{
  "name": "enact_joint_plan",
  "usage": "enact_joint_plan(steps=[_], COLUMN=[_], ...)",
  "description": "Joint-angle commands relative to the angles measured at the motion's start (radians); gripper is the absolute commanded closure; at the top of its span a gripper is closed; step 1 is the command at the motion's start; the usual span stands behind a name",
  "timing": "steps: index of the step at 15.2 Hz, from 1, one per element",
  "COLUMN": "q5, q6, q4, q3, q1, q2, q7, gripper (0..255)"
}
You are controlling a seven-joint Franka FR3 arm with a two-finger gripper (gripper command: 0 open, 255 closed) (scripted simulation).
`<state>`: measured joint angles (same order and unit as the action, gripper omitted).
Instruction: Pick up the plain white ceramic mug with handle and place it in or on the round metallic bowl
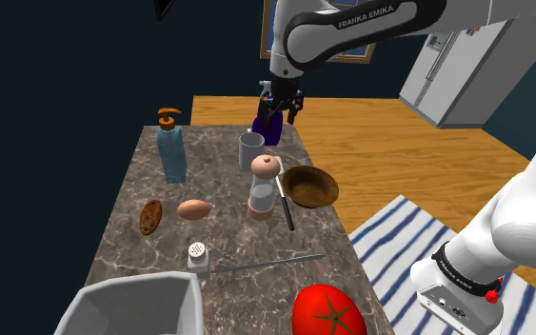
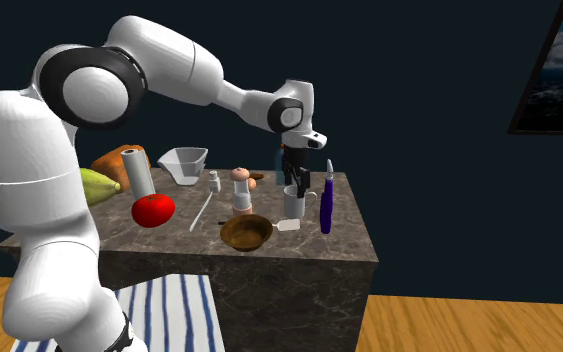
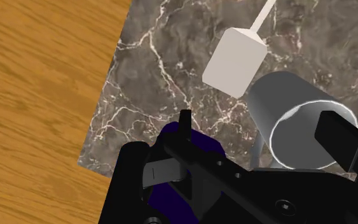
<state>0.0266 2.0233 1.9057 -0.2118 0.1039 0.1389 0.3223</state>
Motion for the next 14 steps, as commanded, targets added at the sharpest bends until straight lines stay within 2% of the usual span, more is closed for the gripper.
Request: enact_joint_plan(steps=[1, 4, 11, 14], q5=[0.017, 0.036, 0.046, 0.046], q6=[-0.001, -0.007, 0.082, 0.082], q4=[-0.075, -0.166, -0.111, -0.111], q3=[-0.006, -0.009, -0.005, -0.005], q1=[0.015, 0.035, 0.037, 0.037], q2=[0.079, 0.169, 0.204, 0.204], q7=[0.026, 0.052, 0.059, 0.058], gripper=[0, 0, 0, 0])
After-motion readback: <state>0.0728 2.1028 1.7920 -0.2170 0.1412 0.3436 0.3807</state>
